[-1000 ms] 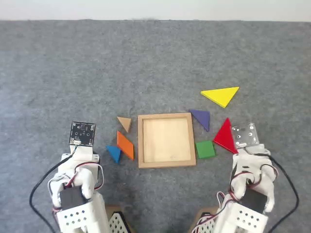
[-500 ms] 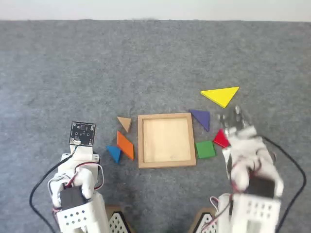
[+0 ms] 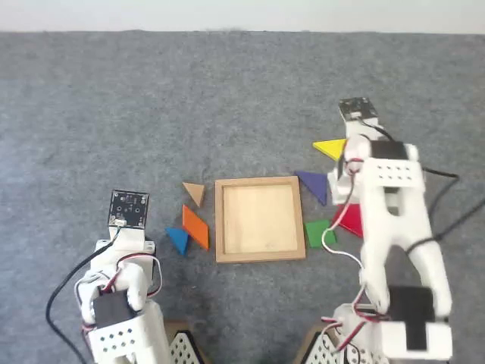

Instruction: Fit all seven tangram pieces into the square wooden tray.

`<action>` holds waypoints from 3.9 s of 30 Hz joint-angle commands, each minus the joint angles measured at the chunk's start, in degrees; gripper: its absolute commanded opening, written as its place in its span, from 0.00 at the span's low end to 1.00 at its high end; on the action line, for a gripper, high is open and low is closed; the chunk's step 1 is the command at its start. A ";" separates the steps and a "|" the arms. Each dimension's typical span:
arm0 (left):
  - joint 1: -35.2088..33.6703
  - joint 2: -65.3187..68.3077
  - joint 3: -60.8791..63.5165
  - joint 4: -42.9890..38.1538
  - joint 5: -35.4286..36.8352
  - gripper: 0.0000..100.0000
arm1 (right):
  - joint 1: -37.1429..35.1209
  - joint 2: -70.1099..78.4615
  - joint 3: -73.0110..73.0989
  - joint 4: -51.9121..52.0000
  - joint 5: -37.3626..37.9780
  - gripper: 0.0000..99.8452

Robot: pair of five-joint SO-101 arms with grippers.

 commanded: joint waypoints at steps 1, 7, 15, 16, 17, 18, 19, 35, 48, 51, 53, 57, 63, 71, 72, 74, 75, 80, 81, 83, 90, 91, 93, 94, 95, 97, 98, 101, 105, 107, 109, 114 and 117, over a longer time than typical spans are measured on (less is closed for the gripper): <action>-0.26 -0.97 -0.57 0.26 0.44 0.08 | -1.89 1.01 -3.43 -0.84 -3.43 0.13; -0.26 -0.97 -0.57 0.26 0.44 0.08 | 0.04 5.41 -3.34 -2.15 -0.62 0.34; -0.26 -0.97 -0.57 0.26 0.44 0.08 | -4.26 11.12 -1.32 -7.25 -1.14 0.37; -0.26 -0.97 -0.57 0.26 0.44 0.08 | -4.35 11.56 -1.32 -7.52 -1.14 0.37; -0.26 -0.97 -0.57 0.26 0.44 0.08 | -4.18 12.09 -1.32 -7.52 -1.14 0.37; -0.26 -0.97 -0.57 0.26 0.44 0.08 | -3.91 12.62 -1.32 -7.52 -1.14 0.37; -0.26 -0.97 -0.57 0.26 0.44 0.08 | -3.47 13.14 -1.32 -7.52 -1.14 0.37; -0.26 -0.97 -0.57 0.26 0.44 0.08 | 0.75 21.93 -1.58 -7.25 -0.44 0.37; -0.26 -0.97 -0.57 0.26 0.44 0.08 | 0.48 21.23 -1.67 -1.80 10.90 0.34; -0.26 -0.97 -0.57 0.26 0.44 0.08 | 0.40 18.95 -1.85 -0.57 11.16 0.34; -0.26 -0.97 -0.57 0.26 0.44 0.08 | 0.31 16.84 -1.49 0.13 12.22 0.34; -0.26 -0.97 -0.57 0.26 0.44 0.08 | -0.57 16.48 -1.23 -0.22 13.89 0.34; -0.26 -0.97 -0.57 0.26 0.44 0.08 | -0.66 22.37 -2.37 -4.18 10.11 0.34; -0.26 -0.97 -0.57 0.26 0.44 0.08 | -0.22 26.86 -5.71 -3.65 7.47 0.28; -0.26 -0.97 -0.57 0.26 0.44 0.08 | -0.22 26.86 -5.71 -3.65 7.47 0.26; -0.26 -0.97 -0.57 0.26 0.44 0.08 | -0.22 26.86 -5.71 -3.65 7.47 0.24; -0.26 -0.97 -0.57 0.26 0.44 0.08 | -0.22 26.86 -5.71 -3.65 7.47 0.23; -0.26 -0.97 -0.57 0.26 0.44 0.08 | -0.22 25.45 -5.71 -2.42 7.47 0.23; -0.26 -0.97 -0.57 0.26 0.44 0.08 | -0.22 24.04 -5.71 -1.54 7.38 0.23; -0.26 -0.97 -0.57 0.26 0.44 0.08 | -0.66 20.09 -5.63 0.04 7.38 0.23; -0.26 -0.97 -0.57 0.26 0.44 0.08 | -3.47 5.58 -5.63 4.53 7.38 0.23; -0.26 -0.97 -0.57 0.26 0.44 0.08 | -4.53 4.44 -5.71 5.14 7.38 0.23; -0.26 -0.97 -0.57 0.26 0.44 0.08 | -7.43 2.68 -5.89 5.32 7.38 0.23; -0.26 -0.97 -0.57 0.26 0.44 0.08 | -9.19 2.51 -6.59 5.58 7.21 0.23; -0.26 -0.97 -0.57 0.26 0.44 0.08 | -11.12 2.68 -7.74 5.85 6.51 0.23; -0.26 -0.97 -0.57 0.26 0.44 0.08 | -15.08 3.82 -10.73 6.81 5.71 0.23; -0.26 -0.97 -0.57 0.26 0.44 0.08 | -17.27 4.88 -12.75 7.34 5.54 0.23; -0.26 -0.97 -0.57 0.26 0.44 0.08 | -23.25 9.80 -19.78 9.71 5.80 0.23; -0.26 -0.97 -0.57 0.26 0.44 0.08 | -28.79 20.09 -30.42 13.23 11.52 0.23; -0.26 -0.97 -0.57 0.26 0.44 0.08 | -30.37 25.80 -35.43 14.55 14.95 0.23; -0.26 -0.97 -0.57 0.26 0.44 0.08 | -31.78 31.08 -39.30 14.90 19.25 0.23; -0.26 -0.97 -0.57 0.26 0.44 0.08 | -33.98 41.54 -45.10 14.64 28.75 0.23; -0.26 -0.97 -0.57 0.26 0.44 0.08 | -34.42 43.82 -45.36 14.64 32.70 0.23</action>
